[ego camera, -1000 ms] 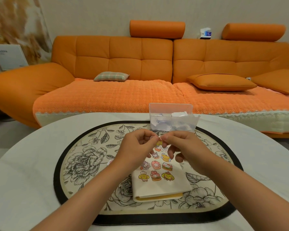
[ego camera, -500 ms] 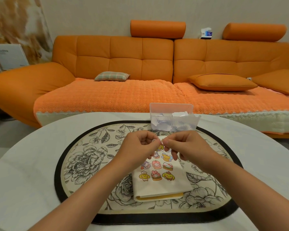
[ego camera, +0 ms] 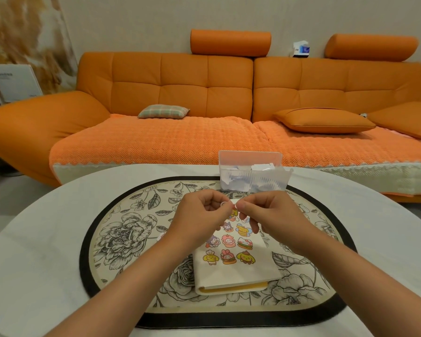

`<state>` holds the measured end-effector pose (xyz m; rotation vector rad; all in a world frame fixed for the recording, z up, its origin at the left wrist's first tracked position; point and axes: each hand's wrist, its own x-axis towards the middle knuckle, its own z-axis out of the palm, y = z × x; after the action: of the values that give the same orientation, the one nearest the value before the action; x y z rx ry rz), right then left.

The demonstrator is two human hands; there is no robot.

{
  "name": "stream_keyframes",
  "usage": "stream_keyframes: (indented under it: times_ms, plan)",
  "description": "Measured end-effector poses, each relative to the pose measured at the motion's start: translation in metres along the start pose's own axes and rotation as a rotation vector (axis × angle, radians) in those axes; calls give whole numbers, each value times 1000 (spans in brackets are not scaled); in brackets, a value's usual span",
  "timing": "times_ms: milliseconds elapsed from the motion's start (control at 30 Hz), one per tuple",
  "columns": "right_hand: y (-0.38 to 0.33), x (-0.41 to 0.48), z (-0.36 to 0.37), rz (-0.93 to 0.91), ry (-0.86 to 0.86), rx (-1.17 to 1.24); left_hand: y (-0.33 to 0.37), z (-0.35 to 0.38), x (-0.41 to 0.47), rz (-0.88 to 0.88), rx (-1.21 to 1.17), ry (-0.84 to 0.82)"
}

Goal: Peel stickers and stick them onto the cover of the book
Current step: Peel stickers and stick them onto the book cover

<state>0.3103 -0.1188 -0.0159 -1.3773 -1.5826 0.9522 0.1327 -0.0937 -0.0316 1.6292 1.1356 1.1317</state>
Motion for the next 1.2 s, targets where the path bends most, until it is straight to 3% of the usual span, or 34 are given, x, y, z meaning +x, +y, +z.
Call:
stream_keyframes:
  times_ms: [200,500,833,1000,1067,1200]
  plan:
    - [-3,0,1,10,9,64,1,0,-1,2,0,21]
    - [-2,-1,3,-48,35,-42,1,1,-1,14,2,6]
    - [5,-2,7,-277,151,-426,2,7,-7,48,45,9]
    - [4,-1,8,-157,105,-221,0,8,-6,38,38,69]
    - [2,0,8,-96,108,-130,-2,9,-7,83,92,124]
    - [4,-2,10,-100,142,-137,-6,10,-10,355,386,254]
